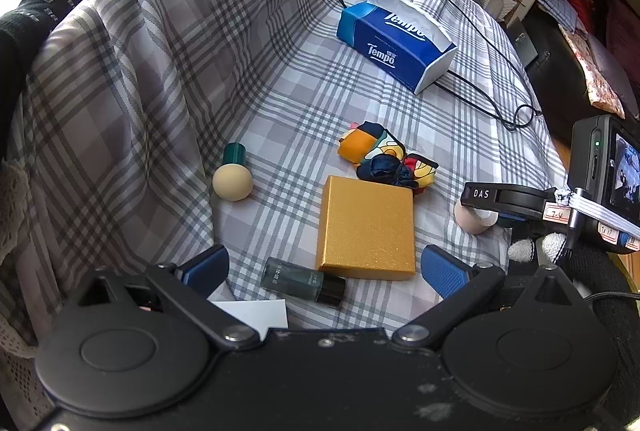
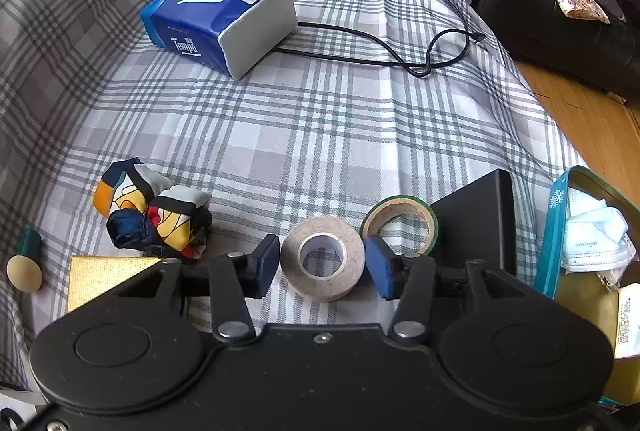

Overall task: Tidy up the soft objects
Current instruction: 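Lower the right tool onto the white tape roll and grasp it, then grasp the orange embroidered pouch with the left tool while the right tool holds the tape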

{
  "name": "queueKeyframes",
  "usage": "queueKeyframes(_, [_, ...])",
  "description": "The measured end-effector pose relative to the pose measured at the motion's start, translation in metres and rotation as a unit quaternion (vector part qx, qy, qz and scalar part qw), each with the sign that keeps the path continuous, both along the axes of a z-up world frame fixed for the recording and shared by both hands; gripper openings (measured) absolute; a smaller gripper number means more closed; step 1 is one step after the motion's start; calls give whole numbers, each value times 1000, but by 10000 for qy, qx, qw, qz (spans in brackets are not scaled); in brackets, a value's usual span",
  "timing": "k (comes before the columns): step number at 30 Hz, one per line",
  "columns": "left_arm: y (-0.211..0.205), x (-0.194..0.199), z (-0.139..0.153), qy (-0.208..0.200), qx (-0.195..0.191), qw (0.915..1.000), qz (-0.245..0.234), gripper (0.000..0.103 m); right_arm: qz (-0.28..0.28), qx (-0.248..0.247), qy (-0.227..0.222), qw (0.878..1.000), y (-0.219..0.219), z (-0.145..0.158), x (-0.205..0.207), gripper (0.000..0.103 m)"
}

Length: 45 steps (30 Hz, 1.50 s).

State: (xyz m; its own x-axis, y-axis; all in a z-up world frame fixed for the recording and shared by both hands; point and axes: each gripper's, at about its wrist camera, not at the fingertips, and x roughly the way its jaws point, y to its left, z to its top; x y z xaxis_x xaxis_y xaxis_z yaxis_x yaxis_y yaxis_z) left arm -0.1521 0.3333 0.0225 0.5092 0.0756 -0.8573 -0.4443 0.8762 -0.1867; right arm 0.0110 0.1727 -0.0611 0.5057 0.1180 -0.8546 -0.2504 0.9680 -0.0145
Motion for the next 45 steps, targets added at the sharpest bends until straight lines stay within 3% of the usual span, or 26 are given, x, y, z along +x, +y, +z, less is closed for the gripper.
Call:
queueKeyframes(10, [0, 0, -1, 22, -29, 10000, 36, 102, 355, 207, 58, 9991, 9, -1, -10, 53])
queueKeyframes(24, [5, 3, -10, 176, -17, 9995, 259, 102, 508, -229, 20, 9984, 27, -20, -1, 49])
queueKeyframes(37, [18, 11, -27, 313, -161, 9972, 661, 102, 519, 554, -491, 9959, -13, 41, -38, 49])
queueKeyframes(45, [-21, 21, -29, 179, -279, 9994, -72, 102, 190, 895, -743, 9930, -67, 68, -71, 49])
